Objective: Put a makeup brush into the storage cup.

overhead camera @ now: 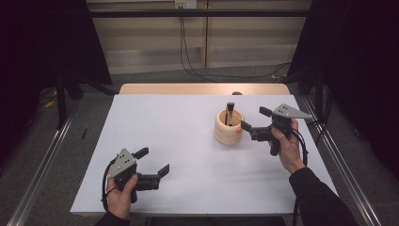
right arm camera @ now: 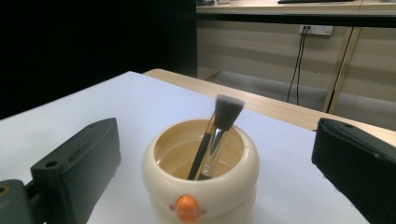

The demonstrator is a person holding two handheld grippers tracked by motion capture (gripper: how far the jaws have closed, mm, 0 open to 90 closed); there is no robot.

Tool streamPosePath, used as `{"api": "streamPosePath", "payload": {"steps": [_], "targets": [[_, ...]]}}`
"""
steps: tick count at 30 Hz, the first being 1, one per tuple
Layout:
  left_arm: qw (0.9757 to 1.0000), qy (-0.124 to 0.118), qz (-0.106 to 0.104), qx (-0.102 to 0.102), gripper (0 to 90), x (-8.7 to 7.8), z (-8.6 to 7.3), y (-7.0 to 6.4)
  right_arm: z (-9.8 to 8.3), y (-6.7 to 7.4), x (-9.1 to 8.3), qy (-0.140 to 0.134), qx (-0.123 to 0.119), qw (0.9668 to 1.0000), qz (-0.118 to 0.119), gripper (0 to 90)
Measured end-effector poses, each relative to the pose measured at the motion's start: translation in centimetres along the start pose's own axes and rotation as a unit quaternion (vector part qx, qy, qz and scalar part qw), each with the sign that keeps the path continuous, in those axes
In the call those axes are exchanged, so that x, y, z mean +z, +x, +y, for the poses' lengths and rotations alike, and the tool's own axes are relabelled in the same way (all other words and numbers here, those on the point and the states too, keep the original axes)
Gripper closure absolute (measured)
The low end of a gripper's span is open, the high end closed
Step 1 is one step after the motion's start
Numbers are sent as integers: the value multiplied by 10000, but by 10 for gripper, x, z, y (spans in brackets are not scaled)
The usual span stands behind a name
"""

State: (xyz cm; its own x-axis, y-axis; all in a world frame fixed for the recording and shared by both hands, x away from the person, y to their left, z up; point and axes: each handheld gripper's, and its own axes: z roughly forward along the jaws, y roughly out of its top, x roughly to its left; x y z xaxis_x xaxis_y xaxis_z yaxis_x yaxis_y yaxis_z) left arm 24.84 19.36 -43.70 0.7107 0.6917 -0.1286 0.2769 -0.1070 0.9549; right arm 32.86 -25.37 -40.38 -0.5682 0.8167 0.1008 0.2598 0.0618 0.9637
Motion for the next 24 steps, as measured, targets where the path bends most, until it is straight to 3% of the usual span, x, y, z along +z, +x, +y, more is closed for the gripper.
{"api": "streamPosePath", "payload": {"steps": [7, 24], "targets": [[10000, -36, -53, 17, 15, 0, 1, -1, -6, 5, -18, 11, 26, 9999, -115, 14], [9999, -109, 94, -49, 15, -3, 1, -3, -23, 15, -59, -12, 176, 9994, -307, 10]]}}
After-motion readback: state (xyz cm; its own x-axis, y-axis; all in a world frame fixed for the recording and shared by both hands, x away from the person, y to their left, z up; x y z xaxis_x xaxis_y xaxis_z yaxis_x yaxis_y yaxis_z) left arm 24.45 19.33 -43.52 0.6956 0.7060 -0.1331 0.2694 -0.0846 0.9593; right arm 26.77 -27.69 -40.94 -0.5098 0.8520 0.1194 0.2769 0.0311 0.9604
